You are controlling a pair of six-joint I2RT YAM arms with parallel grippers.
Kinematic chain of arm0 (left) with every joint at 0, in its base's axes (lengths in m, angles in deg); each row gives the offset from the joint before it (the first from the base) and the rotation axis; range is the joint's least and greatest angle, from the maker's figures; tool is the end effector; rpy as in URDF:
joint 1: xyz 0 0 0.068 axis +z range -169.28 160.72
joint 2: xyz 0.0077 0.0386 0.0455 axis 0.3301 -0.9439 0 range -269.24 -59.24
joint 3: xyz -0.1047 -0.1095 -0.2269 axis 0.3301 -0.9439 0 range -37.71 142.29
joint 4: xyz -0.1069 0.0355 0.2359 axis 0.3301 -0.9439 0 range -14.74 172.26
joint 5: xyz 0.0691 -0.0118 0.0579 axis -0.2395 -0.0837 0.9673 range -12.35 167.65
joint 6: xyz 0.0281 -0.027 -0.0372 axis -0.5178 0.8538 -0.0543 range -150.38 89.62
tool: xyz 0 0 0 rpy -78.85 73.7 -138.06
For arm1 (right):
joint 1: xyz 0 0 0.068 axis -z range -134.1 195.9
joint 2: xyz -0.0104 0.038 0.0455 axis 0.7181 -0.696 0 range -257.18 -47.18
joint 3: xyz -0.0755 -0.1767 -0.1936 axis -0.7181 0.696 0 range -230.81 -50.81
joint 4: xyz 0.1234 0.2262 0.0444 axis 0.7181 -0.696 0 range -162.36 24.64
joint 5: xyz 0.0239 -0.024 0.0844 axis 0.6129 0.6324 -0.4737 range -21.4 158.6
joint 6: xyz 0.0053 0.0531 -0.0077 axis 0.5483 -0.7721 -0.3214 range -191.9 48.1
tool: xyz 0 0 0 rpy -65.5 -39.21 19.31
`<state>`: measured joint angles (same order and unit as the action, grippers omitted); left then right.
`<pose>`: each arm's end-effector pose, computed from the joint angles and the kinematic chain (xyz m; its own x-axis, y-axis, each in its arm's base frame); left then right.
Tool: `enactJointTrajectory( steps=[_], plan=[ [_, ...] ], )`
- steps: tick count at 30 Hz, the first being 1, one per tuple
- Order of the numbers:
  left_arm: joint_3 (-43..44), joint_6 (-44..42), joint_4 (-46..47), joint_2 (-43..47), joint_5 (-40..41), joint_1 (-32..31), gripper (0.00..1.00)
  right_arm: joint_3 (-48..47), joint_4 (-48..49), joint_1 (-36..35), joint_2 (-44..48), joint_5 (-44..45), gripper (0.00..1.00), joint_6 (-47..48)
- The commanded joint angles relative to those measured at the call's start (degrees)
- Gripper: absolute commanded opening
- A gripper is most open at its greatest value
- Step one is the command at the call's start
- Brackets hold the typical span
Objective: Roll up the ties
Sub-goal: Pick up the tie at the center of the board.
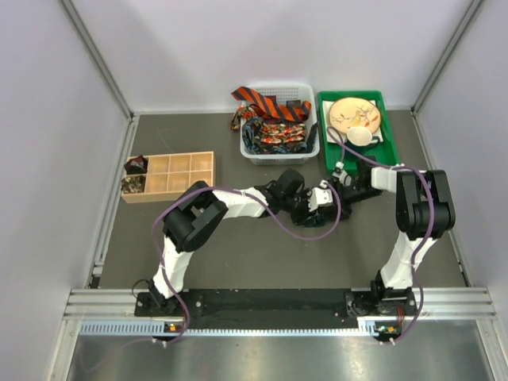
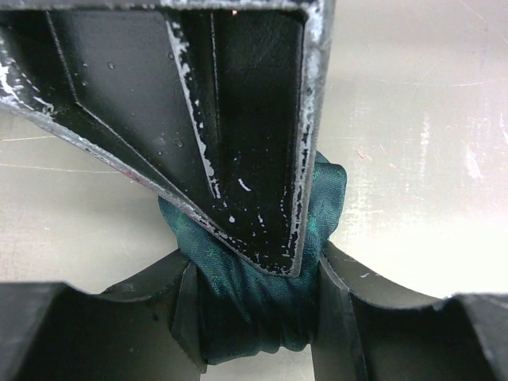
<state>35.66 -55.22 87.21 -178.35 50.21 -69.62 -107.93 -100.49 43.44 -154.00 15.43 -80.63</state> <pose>0.2696 -0.3510 0.1417 0.0023 0.5815 -0.8135 0.9973 0.0589 0.0449 0.3078 0.0418 0.1231 -0.9983 0.0484 0.0320 0.0546 0.5954 0.8016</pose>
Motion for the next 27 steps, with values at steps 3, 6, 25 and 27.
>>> enactJointTrajectory(
  steps=[3,6,25,27],
  plan=[
    [-3.49,-1.44,-10.4,-2.27,2.57,0.43,0.26,-2.73,6.74,0.61,-0.49,2.63,0.55,-2.17],
    [-3.31,-1.61,-10.31,-2.53,2.66,0.43,0.26,-2.73,7.19,0.61,-0.75,2.63,0.46,-2.34],
    [-6.91,6.12,-5.48,12.04,3.98,2.53,0.99,0.78,4.99,0.7,4.78,-0.45,0.0,1.88],
    [-8.05,7.26,-2.43,16.69,3.89,3.24,0.99,1.22,4.99,0.61,6.1,-0.36,0.0,1.88]
  ],
)
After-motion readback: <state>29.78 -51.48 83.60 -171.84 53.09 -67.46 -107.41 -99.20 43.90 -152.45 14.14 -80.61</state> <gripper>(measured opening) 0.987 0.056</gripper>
